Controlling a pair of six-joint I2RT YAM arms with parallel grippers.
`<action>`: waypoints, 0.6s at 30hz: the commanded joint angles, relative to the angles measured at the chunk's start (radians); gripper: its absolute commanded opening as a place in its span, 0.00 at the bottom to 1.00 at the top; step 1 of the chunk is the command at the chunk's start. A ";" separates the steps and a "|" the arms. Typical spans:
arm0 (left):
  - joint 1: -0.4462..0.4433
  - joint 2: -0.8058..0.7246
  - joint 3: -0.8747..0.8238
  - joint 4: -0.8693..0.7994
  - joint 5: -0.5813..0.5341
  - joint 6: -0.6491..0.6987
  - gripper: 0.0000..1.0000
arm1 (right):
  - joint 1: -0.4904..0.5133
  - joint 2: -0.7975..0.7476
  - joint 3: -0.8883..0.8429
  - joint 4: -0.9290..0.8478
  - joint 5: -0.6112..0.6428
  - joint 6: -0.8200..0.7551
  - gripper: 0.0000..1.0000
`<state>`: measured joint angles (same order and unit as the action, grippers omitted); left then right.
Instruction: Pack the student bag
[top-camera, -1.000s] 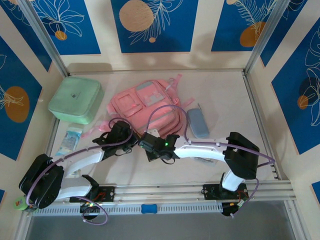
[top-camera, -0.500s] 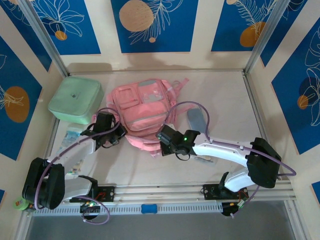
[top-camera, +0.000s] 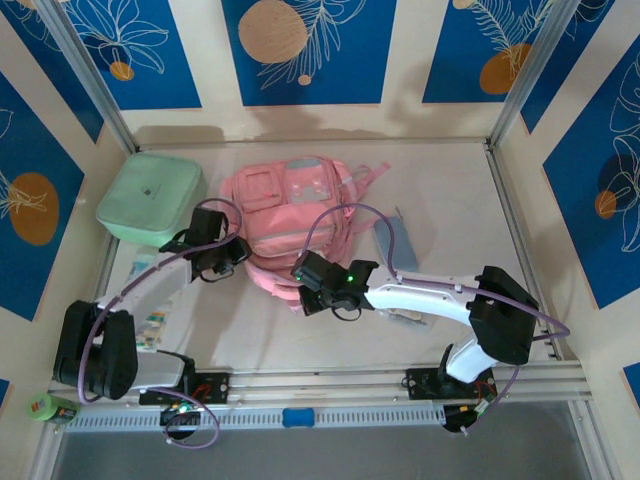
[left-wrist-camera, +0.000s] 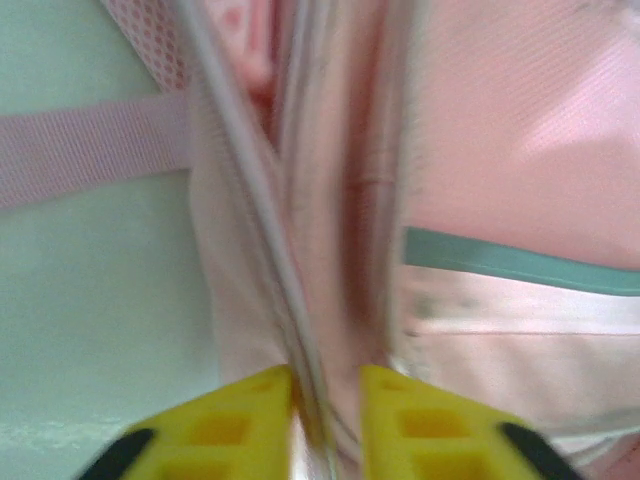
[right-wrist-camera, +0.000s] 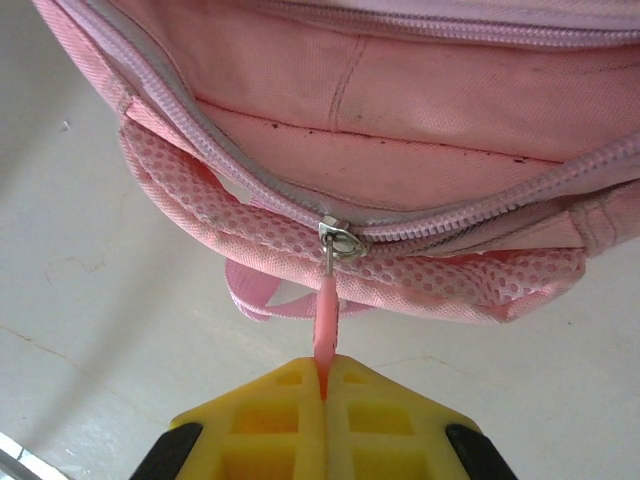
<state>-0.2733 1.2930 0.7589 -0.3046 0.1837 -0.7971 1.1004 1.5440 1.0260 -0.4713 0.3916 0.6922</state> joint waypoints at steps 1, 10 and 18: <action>0.006 -0.127 -0.020 -0.016 0.028 -0.010 0.37 | 0.011 0.004 0.017 0.016 -0.032 0.023 0.00; -0.183 -0.384 -0.140 -0.089 -0.075 -0.199 0.60 | 0.013 0.003 0.002 0.006 0.011 0.052 0.00; -0.380 -0.327 -0.234 0.100 -0.186 -0.415 0.65 | 0.007 0.002 -0.005 0.030 0.003 0.034 0.00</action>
<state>-0.6132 0.9508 0.5331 -0.2695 0.0746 -1.1183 1.1004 1.5440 1.0248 -0.4561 0.3996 0.7254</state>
